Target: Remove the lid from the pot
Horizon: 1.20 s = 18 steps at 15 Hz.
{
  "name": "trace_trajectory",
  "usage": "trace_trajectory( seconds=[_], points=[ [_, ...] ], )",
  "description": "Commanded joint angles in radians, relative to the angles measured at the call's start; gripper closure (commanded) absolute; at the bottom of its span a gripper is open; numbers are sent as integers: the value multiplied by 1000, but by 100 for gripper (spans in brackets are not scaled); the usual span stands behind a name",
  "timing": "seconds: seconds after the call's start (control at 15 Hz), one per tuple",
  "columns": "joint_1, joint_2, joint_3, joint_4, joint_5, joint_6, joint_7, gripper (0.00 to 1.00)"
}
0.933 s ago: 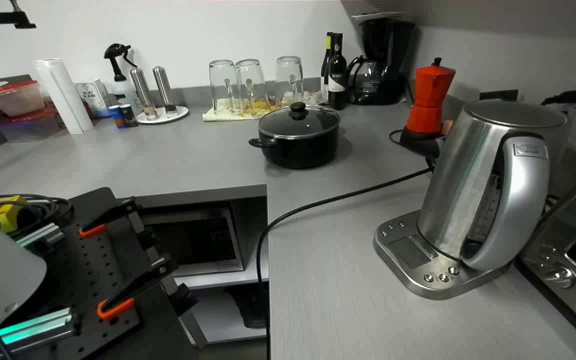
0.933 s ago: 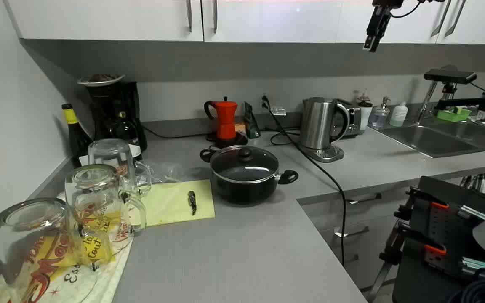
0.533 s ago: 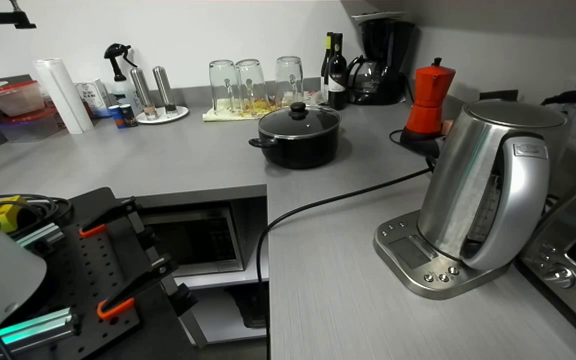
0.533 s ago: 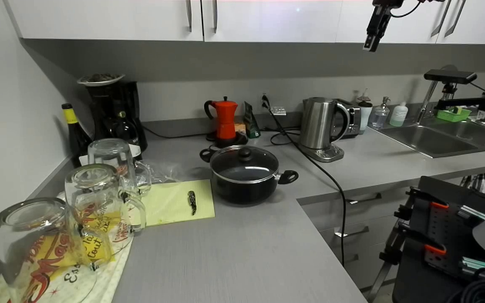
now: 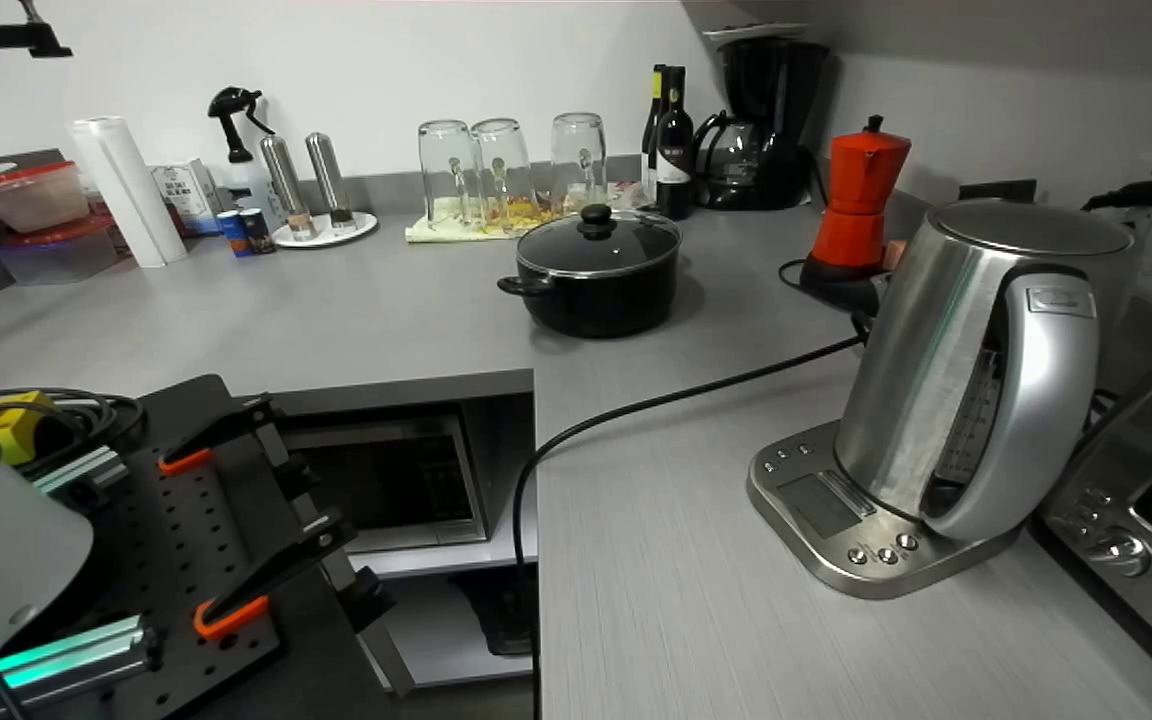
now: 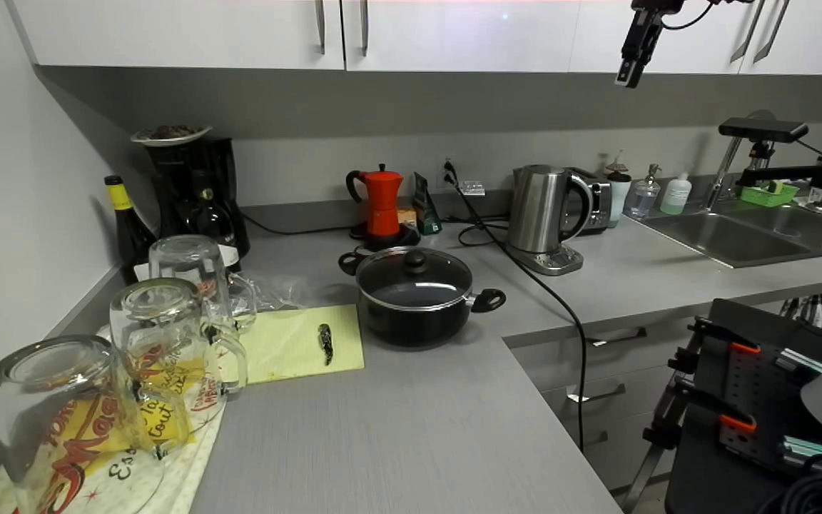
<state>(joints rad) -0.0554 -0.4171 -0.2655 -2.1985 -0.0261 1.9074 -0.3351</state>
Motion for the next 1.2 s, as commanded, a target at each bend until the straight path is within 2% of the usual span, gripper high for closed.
trace_trajectory(
  seconds=[0.0, 0.53, 1.13],
  points=[
    [-20, 3, 16, 2, 8, -2, -7, 0],
    [-11, 27, 26, 20, 7, 10, -15, 0],
    [28, 187, 136, 133, -29, 80, -3, 0]
  ],
)
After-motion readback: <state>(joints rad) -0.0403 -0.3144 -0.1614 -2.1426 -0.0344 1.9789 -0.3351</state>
